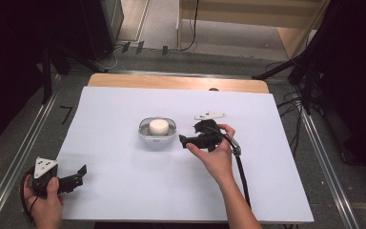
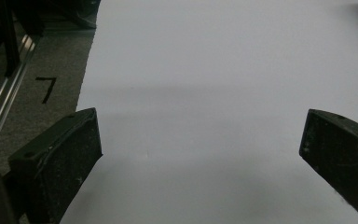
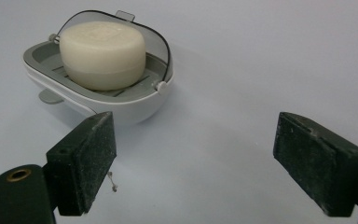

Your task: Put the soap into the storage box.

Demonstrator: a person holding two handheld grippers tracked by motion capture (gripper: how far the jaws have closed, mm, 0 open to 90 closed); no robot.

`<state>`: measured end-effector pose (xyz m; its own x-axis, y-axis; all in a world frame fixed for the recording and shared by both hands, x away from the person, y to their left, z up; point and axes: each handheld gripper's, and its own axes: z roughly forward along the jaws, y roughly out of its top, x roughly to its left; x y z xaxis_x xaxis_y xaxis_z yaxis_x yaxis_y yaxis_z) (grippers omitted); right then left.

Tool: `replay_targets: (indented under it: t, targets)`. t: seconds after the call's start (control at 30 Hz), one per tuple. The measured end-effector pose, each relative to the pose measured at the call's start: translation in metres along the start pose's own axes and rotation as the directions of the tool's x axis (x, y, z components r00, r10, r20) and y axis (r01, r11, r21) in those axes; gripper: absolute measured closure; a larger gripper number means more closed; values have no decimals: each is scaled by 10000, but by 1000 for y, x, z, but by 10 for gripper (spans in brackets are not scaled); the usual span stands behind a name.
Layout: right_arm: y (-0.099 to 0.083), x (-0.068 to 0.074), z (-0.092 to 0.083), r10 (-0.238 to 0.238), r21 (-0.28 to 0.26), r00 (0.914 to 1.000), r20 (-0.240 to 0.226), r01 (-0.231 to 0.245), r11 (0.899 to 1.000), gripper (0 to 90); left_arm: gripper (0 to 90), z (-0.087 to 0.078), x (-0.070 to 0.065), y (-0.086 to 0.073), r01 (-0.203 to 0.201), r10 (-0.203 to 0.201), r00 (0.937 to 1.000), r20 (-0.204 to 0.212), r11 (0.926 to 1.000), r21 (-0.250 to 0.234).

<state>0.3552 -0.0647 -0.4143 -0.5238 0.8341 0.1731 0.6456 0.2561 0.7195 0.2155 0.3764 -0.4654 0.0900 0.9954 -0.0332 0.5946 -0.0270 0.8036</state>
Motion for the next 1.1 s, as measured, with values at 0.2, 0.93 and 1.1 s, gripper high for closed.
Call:
replay_targets:
  t: [0.2, 0.93, 1.1]
  targets:
    - [-8, -9, -5, 91, -12, 9999, 102, -91, 10000, 135, 0, 0, 0, 0, 5, -5, 10000, -6, 10000, -6]
    - [-41, -42, -20, 497, -14, 9978, 448, -497, 9988, 122, 0, 0, 0, 0, -79, 79, 10000, 5, 10000, 15]
    - [-50, -48, -23, 562, -73, 9970, 531, -559, 9984, 122, 0, 0, -1, 0, -100, 100, 9999, -19, 9999, 34]
